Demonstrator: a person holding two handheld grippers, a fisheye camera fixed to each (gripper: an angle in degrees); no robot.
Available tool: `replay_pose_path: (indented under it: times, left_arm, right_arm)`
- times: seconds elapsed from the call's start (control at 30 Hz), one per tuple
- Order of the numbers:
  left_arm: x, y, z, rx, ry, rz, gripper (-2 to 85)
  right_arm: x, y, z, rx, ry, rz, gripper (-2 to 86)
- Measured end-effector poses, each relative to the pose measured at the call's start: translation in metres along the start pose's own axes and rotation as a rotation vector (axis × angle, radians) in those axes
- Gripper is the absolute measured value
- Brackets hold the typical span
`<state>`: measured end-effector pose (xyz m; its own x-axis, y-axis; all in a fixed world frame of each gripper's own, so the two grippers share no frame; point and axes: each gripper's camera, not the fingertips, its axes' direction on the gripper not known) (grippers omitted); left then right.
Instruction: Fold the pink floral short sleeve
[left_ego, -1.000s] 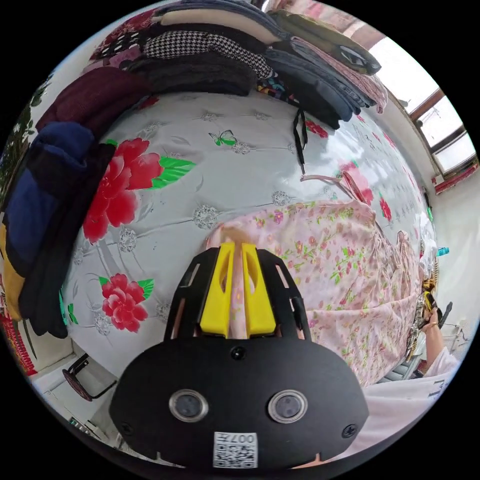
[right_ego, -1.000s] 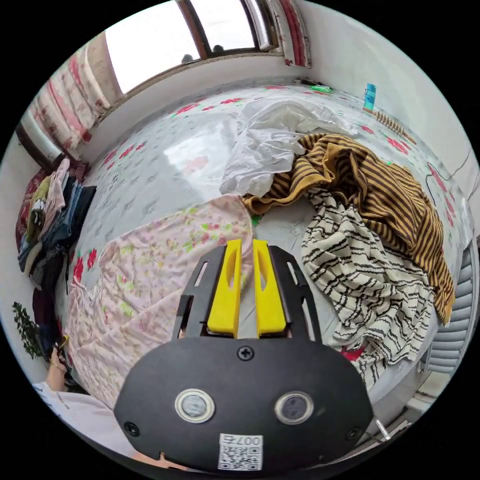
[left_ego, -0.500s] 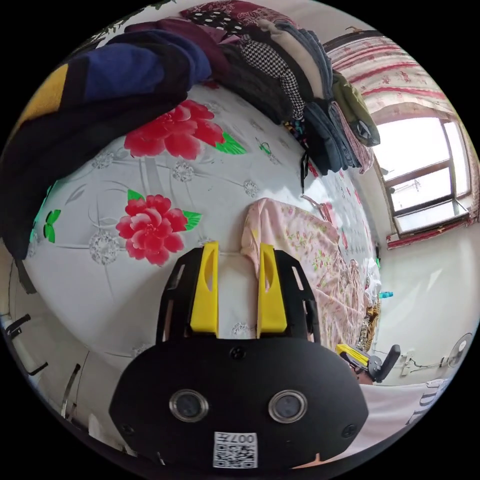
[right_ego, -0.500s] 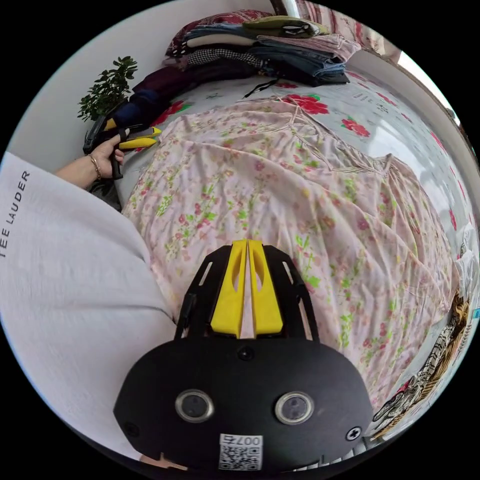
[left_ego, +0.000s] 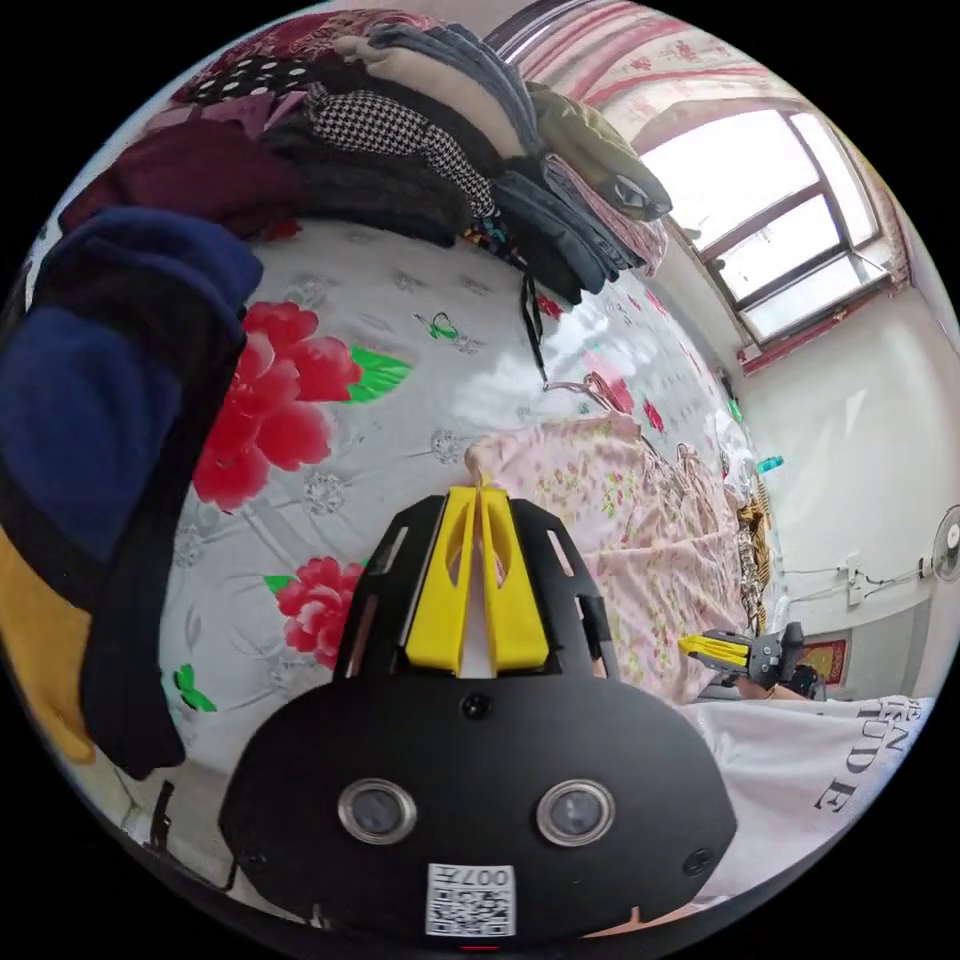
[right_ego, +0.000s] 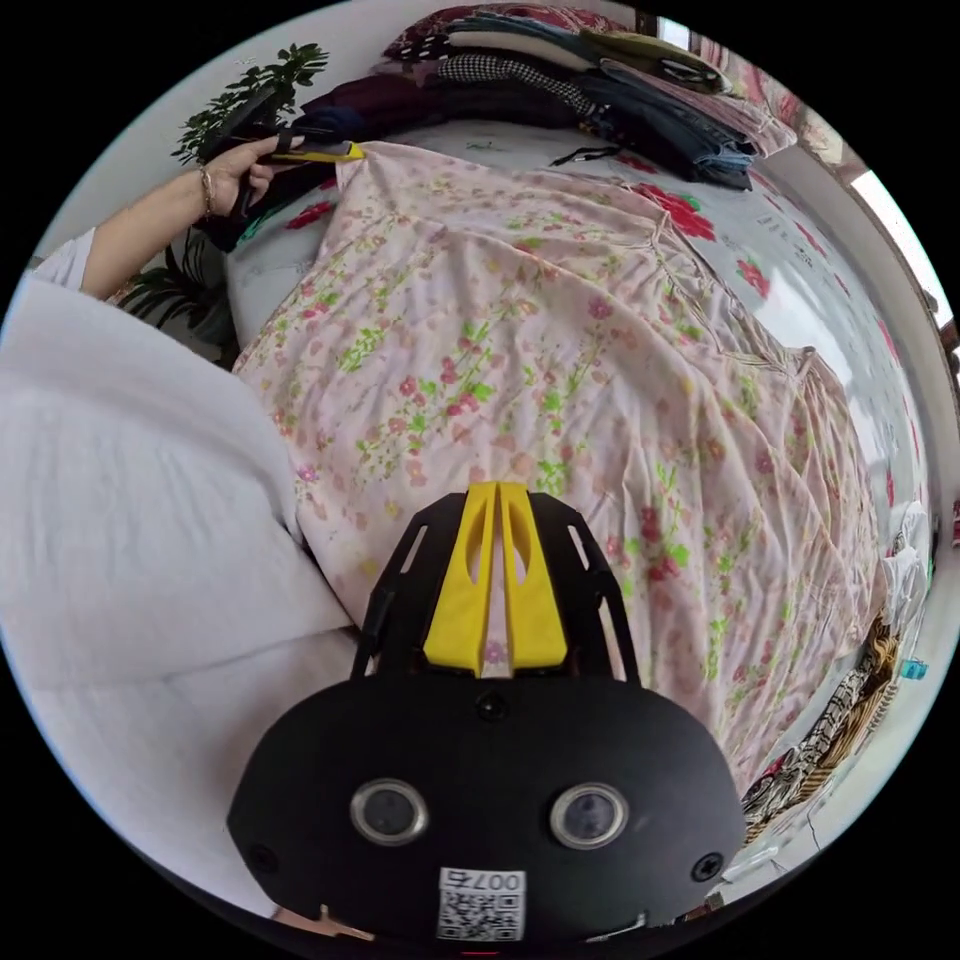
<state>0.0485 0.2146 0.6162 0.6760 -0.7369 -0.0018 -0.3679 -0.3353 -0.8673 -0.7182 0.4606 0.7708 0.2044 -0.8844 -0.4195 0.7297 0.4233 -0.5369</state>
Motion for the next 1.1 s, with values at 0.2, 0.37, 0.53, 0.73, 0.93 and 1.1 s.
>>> replay_pose_path:
  times: [0.2, 0.37, 0.53, 0.73, 0.93, 1.1]
  left_arm:
    - [-0.012, -0.023, -0.027, -0.084, 0.073, 0.122, 0.7]
    - [-0.041, 0.000, -0.050, 0.184, 0.231, -0.038, 8.0]
    - [-0.062, 0.067, -0.025, 0.172, 0.133, -0.248, 9.0]
    - [-0.084, 0.128, -0.003, 0.284, 0.231, -0.493, 8.7]
    - [-0.089, 0.098, 0.016, 0.211, 0.301, -0.466, 4.6]
    - [-0.092, 0.090, 0.005, 0.292, 0.368, -0.463, -0.7]
  right_arm:
    - [0.002, 0.000, -0.010, 0.026, 0.005, 0.063, -0.3]
    - [0.013, 0.002, -0.021, 0.024, -0.032, 0.093, -0.3]
    - [0.007, 0.009, -0.028, 0.026, 0.019, 0.068, -0.3]
    - [0.005, 0.026, -0.034, 0.047, 0.068, 0.040, -0.3]
    - [0.043, 0.062, -0.038, 0.134, -0.083, 0.162, -0.3]
    - [0.071, 0.083, -0.038, 0.151, -0.190, 0.236, -0.3]
